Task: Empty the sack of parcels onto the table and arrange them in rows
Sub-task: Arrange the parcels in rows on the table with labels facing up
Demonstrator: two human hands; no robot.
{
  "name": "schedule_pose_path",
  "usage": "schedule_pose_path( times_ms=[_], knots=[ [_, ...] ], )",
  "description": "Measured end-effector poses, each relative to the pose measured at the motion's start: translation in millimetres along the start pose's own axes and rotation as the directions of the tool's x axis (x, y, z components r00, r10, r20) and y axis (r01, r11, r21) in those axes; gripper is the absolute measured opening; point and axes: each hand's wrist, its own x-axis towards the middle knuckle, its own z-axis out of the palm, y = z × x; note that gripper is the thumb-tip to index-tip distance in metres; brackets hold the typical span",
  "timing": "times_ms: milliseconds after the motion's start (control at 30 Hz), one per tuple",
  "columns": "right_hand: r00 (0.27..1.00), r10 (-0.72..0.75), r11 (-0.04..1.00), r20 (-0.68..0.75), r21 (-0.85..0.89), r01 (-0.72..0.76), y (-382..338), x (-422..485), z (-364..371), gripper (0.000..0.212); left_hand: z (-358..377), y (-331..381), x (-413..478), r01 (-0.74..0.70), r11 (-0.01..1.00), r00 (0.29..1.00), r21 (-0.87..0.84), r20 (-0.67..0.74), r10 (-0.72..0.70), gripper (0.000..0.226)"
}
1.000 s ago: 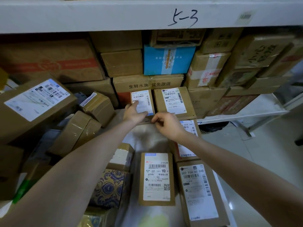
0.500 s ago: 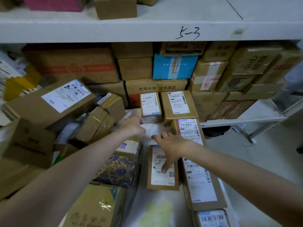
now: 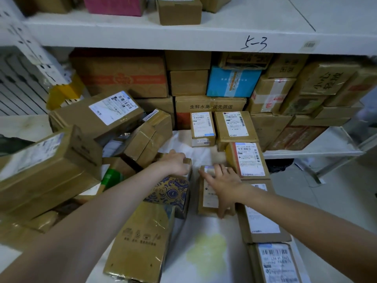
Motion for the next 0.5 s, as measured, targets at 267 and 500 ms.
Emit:
schedule_pose_path(
  times_ms=[267, 500],
  knots=[
    [0.982, -0.007, 0.999, -0.190, -0.040, 0.000, 21, 36, -46, 0.154, 1, -11, -4, 0.007, 0.996, 1.000, -0.091, -0.024, -0.009, 0.061],
    [0.989, -0.009, 1.000, -0.148, -0.001, 0.009, 32, 60, -54, 0.153, -9, -18, -5, 0.037, 0.993, 0.999, -0.116, -0.031, -0.041, 0.053]
  ],
)
